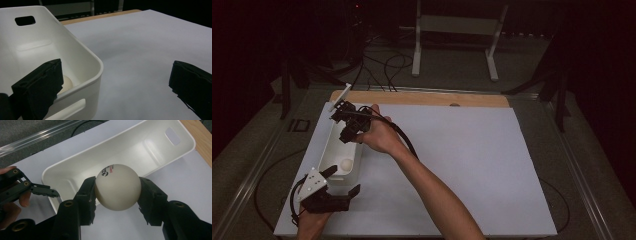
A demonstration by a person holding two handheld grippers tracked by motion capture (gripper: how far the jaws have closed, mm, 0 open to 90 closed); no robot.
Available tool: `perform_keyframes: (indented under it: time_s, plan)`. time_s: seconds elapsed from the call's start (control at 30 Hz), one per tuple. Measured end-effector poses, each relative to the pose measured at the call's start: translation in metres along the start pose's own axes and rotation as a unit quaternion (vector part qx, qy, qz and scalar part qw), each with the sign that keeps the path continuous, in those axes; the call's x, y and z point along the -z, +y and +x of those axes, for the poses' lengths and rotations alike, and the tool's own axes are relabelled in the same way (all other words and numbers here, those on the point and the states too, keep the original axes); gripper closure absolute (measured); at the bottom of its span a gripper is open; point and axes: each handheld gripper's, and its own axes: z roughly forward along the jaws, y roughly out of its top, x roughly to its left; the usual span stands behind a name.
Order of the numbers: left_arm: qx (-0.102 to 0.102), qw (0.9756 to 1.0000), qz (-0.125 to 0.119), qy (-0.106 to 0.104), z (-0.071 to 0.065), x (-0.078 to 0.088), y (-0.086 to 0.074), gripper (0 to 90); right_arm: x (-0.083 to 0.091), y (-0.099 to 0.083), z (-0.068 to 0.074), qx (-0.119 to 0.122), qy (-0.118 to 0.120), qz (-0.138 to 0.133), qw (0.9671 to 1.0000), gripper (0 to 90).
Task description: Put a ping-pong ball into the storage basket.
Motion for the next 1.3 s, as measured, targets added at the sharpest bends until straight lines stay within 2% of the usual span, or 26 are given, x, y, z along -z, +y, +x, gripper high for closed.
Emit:
perform_keyframes:
  time_s: [1.3]
  plan:
    - [0.0, 1.0, -0.001, -0.002, 0.001, 0.0, 0.0, 0.0, -0.021, 0.007, 0.011, 0.0, 0.013, 0.002, 0.9999, 50.4]
